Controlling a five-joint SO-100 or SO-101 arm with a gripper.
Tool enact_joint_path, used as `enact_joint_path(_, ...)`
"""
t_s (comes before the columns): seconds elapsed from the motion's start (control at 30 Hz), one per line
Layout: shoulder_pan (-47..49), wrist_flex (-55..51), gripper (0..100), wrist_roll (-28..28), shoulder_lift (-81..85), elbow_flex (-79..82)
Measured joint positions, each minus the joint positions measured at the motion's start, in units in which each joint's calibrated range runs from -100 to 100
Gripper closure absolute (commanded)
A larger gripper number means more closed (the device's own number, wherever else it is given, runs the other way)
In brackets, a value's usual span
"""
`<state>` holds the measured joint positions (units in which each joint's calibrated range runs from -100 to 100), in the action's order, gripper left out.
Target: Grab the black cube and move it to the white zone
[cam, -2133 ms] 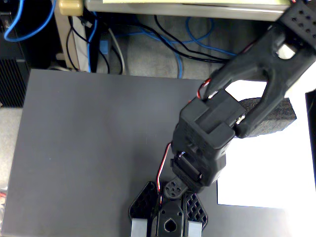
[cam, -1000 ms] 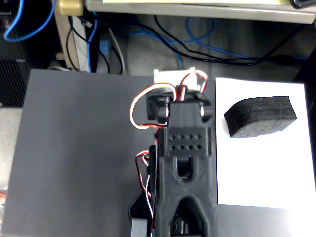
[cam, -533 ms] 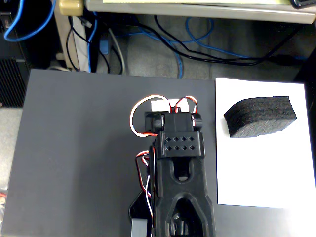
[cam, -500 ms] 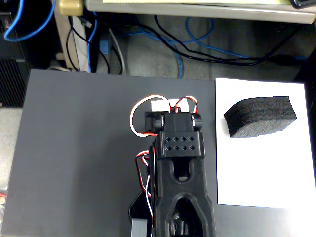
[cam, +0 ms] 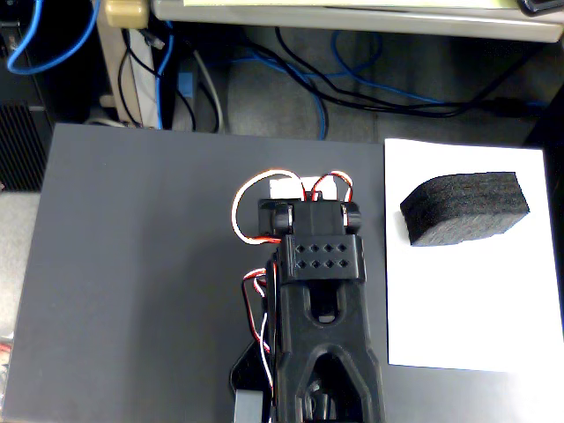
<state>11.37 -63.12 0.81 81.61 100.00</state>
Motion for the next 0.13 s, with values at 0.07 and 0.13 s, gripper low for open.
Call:
enact_joint_path(0.07, 0.00, 0.00, 99, 0.00, 0.00, 0.00)
enact_joint_path(0.13, 0.00, 0.00, 99, 0.00, 0.00, 0.00)
